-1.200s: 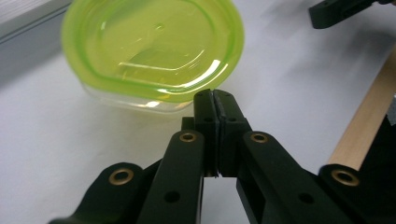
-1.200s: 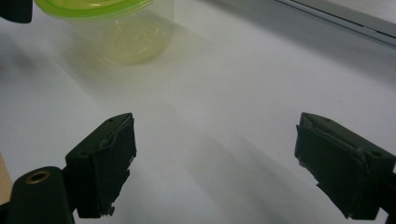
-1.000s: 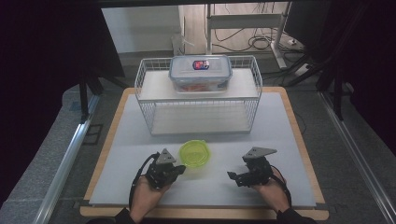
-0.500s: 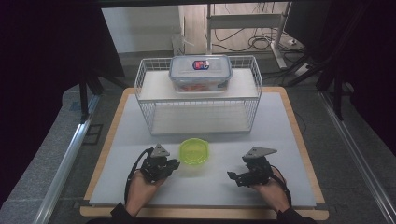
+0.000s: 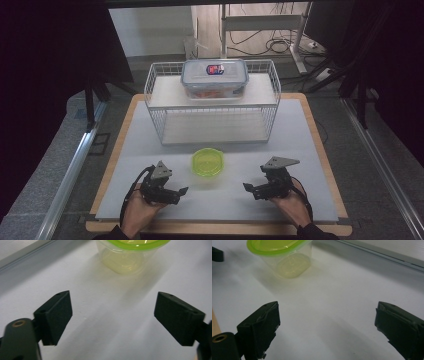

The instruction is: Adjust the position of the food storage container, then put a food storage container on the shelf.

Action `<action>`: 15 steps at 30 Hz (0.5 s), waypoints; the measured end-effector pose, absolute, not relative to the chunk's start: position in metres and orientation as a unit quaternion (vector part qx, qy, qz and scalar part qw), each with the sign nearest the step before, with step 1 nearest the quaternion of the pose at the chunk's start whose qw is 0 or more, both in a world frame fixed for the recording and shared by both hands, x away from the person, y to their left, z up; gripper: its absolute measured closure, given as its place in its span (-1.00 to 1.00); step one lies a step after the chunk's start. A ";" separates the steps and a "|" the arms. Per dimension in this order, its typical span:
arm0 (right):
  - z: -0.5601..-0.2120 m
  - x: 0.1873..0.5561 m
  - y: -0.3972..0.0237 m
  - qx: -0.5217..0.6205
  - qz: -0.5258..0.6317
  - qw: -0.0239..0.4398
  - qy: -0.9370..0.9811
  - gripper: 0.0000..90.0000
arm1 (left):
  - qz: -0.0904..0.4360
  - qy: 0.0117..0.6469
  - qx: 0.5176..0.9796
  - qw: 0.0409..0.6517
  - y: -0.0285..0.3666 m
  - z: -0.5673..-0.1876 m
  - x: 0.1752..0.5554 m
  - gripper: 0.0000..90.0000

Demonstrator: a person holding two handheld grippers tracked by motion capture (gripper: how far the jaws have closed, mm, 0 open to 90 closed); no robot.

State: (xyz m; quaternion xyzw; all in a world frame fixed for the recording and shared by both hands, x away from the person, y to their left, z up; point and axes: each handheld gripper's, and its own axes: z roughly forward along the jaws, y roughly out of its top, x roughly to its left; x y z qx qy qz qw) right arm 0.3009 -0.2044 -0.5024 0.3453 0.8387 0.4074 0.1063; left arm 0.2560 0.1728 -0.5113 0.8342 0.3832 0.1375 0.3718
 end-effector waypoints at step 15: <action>-0.494 0.307 -0.188 0.360 0.419 0.050 0.832 -0.98 | 0.195 0.377 0.826 0.370 0.180 -0.514 0.247 -0.87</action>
